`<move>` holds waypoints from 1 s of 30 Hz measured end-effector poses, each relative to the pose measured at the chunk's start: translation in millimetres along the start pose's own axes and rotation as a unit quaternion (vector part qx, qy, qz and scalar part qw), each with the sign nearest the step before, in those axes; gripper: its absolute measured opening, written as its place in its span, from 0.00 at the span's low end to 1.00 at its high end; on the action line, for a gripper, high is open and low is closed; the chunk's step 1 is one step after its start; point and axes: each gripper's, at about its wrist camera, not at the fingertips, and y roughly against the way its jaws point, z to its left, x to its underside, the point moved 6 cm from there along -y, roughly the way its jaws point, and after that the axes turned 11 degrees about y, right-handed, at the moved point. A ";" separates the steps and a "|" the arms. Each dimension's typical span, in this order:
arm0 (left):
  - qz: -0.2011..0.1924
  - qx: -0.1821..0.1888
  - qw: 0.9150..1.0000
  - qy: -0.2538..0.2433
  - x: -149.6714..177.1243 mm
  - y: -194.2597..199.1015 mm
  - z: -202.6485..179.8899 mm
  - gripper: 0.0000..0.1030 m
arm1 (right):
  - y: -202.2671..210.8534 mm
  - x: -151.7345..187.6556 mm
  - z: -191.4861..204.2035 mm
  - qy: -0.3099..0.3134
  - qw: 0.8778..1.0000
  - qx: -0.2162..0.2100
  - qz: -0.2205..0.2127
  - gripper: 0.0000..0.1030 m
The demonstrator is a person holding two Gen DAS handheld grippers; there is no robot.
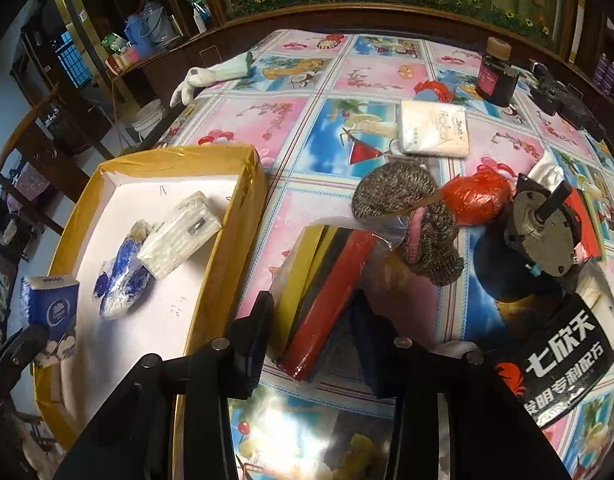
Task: Organize soft objects
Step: 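Place the blue packet in the box with left while right places the striped strip bag there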
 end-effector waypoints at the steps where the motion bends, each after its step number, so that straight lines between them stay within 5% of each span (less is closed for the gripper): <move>1: 0.003 -0.003 1.000 0.004 -5.4 -3.7 2.1 0.28 | 6.3 -2.4 0.4 0.003 1.000 0.001 -0.008 0.36; 6: 0.022 -0.022 0.999 0.026 -35.6 -32.4 13.8 0.28 | 38.6 -9.5 8.2 0.013 0.999 0.000 -0.047 0.36; 12: 0.057 -0.010 0.994 0.097 -50.4 -60.5 38.5 0.32 | 43.2 -13.3 40.3 0.034 0.996 -0.077 -0.043 0.36; 16: 0.024 0.008 0.995 0.094 -46.4 -36.5 34.8 0.37 | 29.3 -13.3 71.1 0.066 0.991 -0.114 -0.018 0.36; 24: -0.016 0.041 0.995 0.084 -33.8 5.2 18.2 0.42 | -22.0 -31.8 92.3 0.070 0.992 -0.106 0.022 0.37; 27: -0.036 0.054 0.994 0.084 -28.7 22.4 9.7 0.61 | -21.9 -36.7 92.5 0.065 0.992 -0.104 0.011 0.44; 30: -0.057 0.072 0.992 0.081 -24.3 37.2 -2.9 0.64 | 0.1 -34.7 91.8 0.069 0.992 -0.103 -0.015 0.64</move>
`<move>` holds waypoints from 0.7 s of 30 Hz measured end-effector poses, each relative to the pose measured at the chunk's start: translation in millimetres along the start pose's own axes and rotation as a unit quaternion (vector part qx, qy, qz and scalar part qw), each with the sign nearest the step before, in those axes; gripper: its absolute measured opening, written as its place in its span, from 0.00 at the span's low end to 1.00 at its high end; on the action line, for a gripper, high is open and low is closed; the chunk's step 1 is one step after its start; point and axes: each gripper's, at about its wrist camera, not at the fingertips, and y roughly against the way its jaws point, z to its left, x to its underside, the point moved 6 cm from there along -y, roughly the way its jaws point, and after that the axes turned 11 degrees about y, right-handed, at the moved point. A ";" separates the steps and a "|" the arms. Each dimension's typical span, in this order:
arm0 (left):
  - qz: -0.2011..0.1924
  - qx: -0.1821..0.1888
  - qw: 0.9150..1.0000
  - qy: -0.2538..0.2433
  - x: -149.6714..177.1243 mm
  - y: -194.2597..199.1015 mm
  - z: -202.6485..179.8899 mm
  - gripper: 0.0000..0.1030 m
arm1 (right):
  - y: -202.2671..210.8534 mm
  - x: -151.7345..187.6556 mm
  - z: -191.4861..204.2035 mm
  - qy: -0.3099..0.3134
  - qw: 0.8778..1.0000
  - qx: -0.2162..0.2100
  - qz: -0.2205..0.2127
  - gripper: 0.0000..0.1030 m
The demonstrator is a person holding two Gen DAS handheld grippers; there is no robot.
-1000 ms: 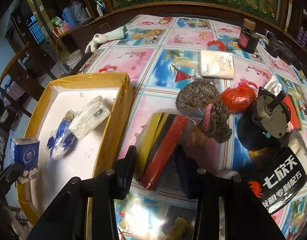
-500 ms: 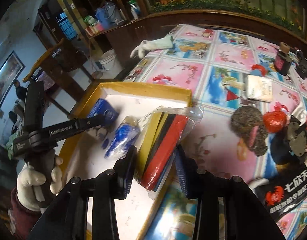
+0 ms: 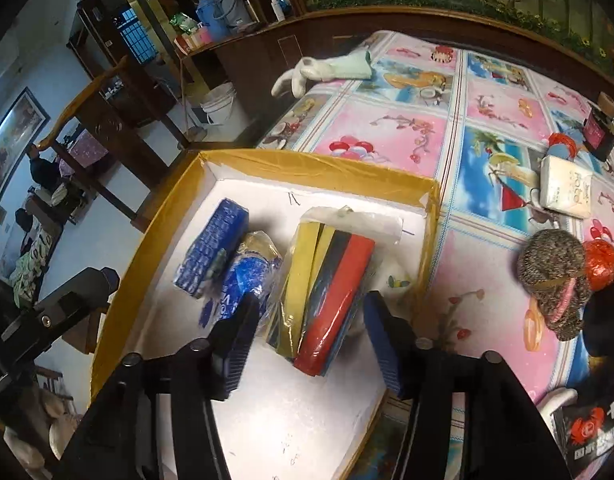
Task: Organize soft objects
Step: 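Place the blue packet in the box with left while right places the striped strip bag there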
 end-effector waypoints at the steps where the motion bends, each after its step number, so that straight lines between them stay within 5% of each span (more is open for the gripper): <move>1: -0.004 0.008 1.000 -0.002 2.7 3.9 -6.3 0.64 | 13.6 1.2 -0.2 0.006 1.000 0.010 -0.017 0.71; 7: -0.009 0.024 0.999 -0.035 34.5 12.7 -49.2 0.64 | 84.9 30.8 -15.3 0.023 0.994 0.060 -0.091 0.83; 13: 0.025 0.036 0.996 -0.083 86.2 1.5 -100.3 0.64 | 146.1 86.5 -53.6 0.008 0.979 0.134 -0.152 0.92; 21: 0.084 0.013 0.992 -0.095 143.6 -25.8 -124.1 0.64 | 187.4 163.5 -130.0 -0.080 0.975 0.145 -0.150 0.93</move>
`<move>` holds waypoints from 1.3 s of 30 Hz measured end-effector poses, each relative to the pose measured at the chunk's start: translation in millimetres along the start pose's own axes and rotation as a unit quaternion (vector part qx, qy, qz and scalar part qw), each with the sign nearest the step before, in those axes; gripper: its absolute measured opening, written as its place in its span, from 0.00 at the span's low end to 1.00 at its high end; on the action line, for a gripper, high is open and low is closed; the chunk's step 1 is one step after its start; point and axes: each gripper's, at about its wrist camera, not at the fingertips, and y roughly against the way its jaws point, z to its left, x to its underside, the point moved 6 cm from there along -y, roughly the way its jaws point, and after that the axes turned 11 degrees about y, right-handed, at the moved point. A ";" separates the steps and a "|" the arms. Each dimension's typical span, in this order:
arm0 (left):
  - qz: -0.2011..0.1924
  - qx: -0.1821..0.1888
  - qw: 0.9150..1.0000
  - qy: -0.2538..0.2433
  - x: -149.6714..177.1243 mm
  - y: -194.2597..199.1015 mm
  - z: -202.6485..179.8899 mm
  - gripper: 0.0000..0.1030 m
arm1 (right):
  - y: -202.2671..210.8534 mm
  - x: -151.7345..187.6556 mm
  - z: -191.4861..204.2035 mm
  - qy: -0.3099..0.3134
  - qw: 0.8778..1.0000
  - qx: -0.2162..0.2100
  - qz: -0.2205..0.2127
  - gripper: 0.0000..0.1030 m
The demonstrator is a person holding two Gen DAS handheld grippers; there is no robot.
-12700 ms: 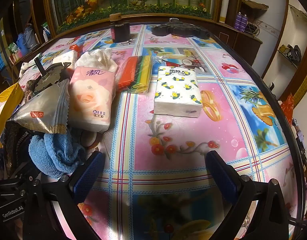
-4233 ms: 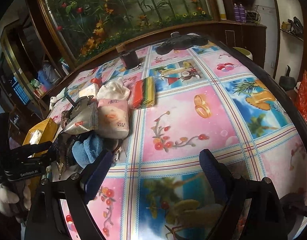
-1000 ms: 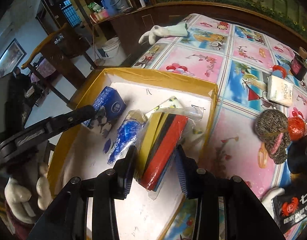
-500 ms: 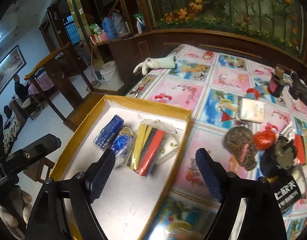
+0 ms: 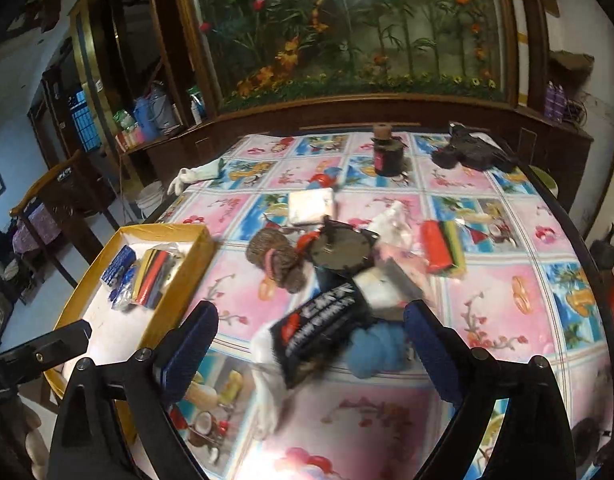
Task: Organize soft objects
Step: 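Place the blue packet in the box with left while right places the striped strip bag there, then grasp the black printed bag with the left gripper and lift it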
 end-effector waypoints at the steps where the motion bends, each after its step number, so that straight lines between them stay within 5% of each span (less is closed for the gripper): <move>1: 0.003 -0.004 1.000 0.000 3.9 -2.0 -1.1 0.64 | 4.0 2.1 -11.8 -0.012 1.000 0.003 -0.001 0.93; 9: 0.034 -0.037 0.998 -0.025 18.0 -30.0 -18.7 0.64 | 7.0 21.8 -85.7 -0.054 0.996 0.065 0.000 0.92; 17: 0.084 -0.066 0.990 -0.096 37.8 -81.3 -42.7 0.64 | -26.1 32.5 -104.8 -0.095 0.994 0.048 -0.008 0.92; 20: 0.072 -0.052 0.986 -0.141 32.4 -90.7 -67.9 0.64 | -30.9 33.9 -110.6 -0.105 0.994 0.041 -0.010 0.92; 25: 0.053 -0.035 0.964 -0.257 19.1 -116.8 -114.1 0.64 | -34.4 36.9 -112.6 -0.112 0.993 0.031 -0.008 0.92; 30: 0.091 -0.059 0.945 -0.307 14.0 -159.9 -121.9 0.65 | -35.6 38.8 -115.8 -0.123 0.992 0.026 -0.007 0.92; 32: 0.102 -0.040 0.948 -0.297 13.2 -162.8 -123.1 0.63 | -37.7 39.4 -117.6 -0.125 0.992 0.025 -0.003 0.92; 34: 0.108 -0.028 0.955 -0.273 11.0 -160.4 -122.2 0.45 | -39.7 39.5 -118.3 -0.122 0.992 0.027 0.000 0.92; 39: 0.100 -0.014 0.963 -0.250 12.2 -146.1 -117.3 0.41 | -43.5 38.4 -116.7 -0.115 0.993 0.026 0.005 0.92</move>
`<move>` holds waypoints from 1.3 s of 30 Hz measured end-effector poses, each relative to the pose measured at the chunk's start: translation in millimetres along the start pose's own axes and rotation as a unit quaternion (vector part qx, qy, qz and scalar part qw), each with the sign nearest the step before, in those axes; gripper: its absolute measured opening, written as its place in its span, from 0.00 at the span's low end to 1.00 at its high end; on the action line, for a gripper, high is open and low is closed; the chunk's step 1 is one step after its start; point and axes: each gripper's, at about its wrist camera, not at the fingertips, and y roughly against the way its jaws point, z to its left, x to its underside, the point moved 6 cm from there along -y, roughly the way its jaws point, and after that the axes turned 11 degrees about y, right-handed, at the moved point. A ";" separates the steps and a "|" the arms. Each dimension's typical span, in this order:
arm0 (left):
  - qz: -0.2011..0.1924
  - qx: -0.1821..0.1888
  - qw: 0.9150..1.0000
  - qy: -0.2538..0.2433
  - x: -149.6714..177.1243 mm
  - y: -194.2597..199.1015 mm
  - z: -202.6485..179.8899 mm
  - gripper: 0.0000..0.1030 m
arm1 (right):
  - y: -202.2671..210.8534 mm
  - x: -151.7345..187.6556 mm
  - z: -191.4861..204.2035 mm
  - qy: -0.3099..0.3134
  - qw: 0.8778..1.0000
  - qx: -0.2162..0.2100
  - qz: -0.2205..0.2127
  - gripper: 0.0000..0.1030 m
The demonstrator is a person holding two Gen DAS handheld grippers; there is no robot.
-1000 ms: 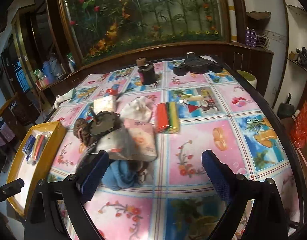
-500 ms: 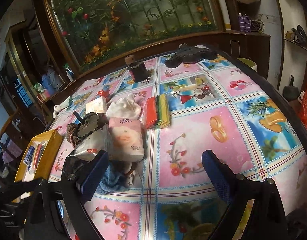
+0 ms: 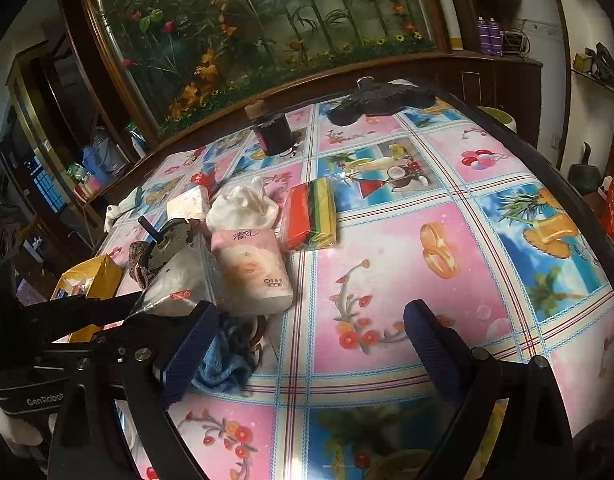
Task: Organize soft objects
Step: 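Grasp the black printed bag with the left gripper and lift it, then drop the black bag into the box with left while right drops the white glove in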
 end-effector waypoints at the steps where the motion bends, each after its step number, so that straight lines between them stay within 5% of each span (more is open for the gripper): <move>1: -0.005 0.006 1.000 0.008 1.1 5.5 1.5 0.41 | -0.3 0.0 0.4 0.002 1.000 0.002 0.000 0.92; 12: -0.113 0.058 0.987 0.100 25.0 111.8 33.9 0.41 | -7.5 2.1 5.3 0.024 0.999 0.019 0.016 0.92; 19: -0.143 0.009 0.976 0.165 63.9 156.7 100.7 0.41 | -0.3 3.7 16.8 0.048 0.998 0.031 0.019 0.91; 22: -0.150 -0.020 0.971 0.187 79.1 166.1 129.2 0.42 | 18.2 14.6 46.0 0.040 0.998 -0.042 0.032 0.91; 26: -0.158 -0.023 0.961 0.224 91.1 170.4 156.7 0.42 | 17.6 26.6 108.8 0.130 0.986 -0.080 0.068 0.91; 33: -0.160 -0.060 0.948 0.267 109.7 184.6 198.7 0.42 | -26.8 29.5 166.7 0.213 0.970 -0.031 0.114 0.88; 35: -0.145 -0.081 0.944 0.284 114.4 183.3 216.8 0.42 | -39.0 31.7 169.6 0.222 0.966 -0.012 0.129 0.74; 36: -0.136 -0.091 0.942 0.292 116.4 181.2 225.6 0.42 | -44.0 33.0 172.4 0.221 0.966 -0.010 0.136 0.57; 39: -0.111 -0.113 0.941 0.299 116.5 171.4 242.4 0.42 | -45.8 31.7 176.9 0.214 0.967 -0.020 0.138 0.27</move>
